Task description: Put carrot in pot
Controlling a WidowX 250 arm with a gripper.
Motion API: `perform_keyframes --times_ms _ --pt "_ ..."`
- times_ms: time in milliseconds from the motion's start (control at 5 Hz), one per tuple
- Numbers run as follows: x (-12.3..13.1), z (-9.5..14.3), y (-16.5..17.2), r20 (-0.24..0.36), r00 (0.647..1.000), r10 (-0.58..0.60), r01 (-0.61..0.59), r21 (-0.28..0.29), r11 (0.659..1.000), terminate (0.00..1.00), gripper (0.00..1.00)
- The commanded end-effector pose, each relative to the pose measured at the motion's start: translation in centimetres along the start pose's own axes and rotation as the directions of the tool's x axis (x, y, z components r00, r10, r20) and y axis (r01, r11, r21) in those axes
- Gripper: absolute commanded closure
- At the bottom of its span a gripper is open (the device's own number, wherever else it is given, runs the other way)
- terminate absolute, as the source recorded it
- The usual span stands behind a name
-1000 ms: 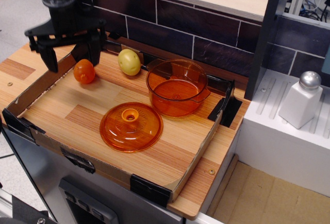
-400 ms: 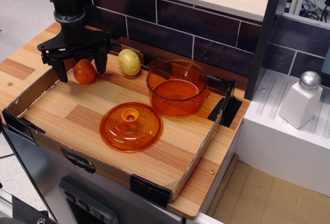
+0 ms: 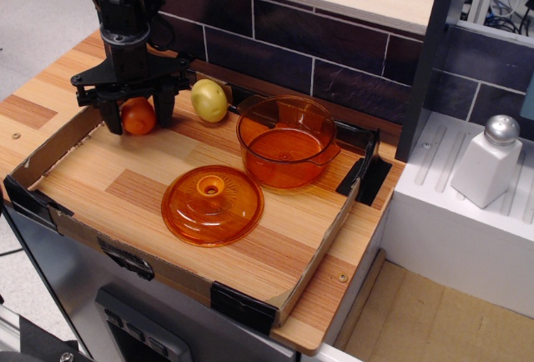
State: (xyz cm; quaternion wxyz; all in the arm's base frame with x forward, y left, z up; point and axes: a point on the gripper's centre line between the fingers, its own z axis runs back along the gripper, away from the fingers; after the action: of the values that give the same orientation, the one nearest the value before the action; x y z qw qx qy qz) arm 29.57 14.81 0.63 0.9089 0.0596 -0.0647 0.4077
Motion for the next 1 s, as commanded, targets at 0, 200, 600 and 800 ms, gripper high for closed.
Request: perform_keyframes --times_ms 0,200,600,800 --pt "0.9 1.9 0.0 0.014 1.0 0.008 -0.007 -0.024 1.0 0.0 1.0" --pt "-0.1 5.2 0.4 0.078 0.997 -0.006 0.009 -0.041 0.999 0.0 1.0" --pt "-4.8 10.3 -3.3 -0.022 1.0 -0.02 0.018 -0.093 0.996 0.0 1.0" --pt "-6.3 10.3 -6.4 -0.028 0.999 -0.022 0.019 -0.081 0.996 0.0 1.0"
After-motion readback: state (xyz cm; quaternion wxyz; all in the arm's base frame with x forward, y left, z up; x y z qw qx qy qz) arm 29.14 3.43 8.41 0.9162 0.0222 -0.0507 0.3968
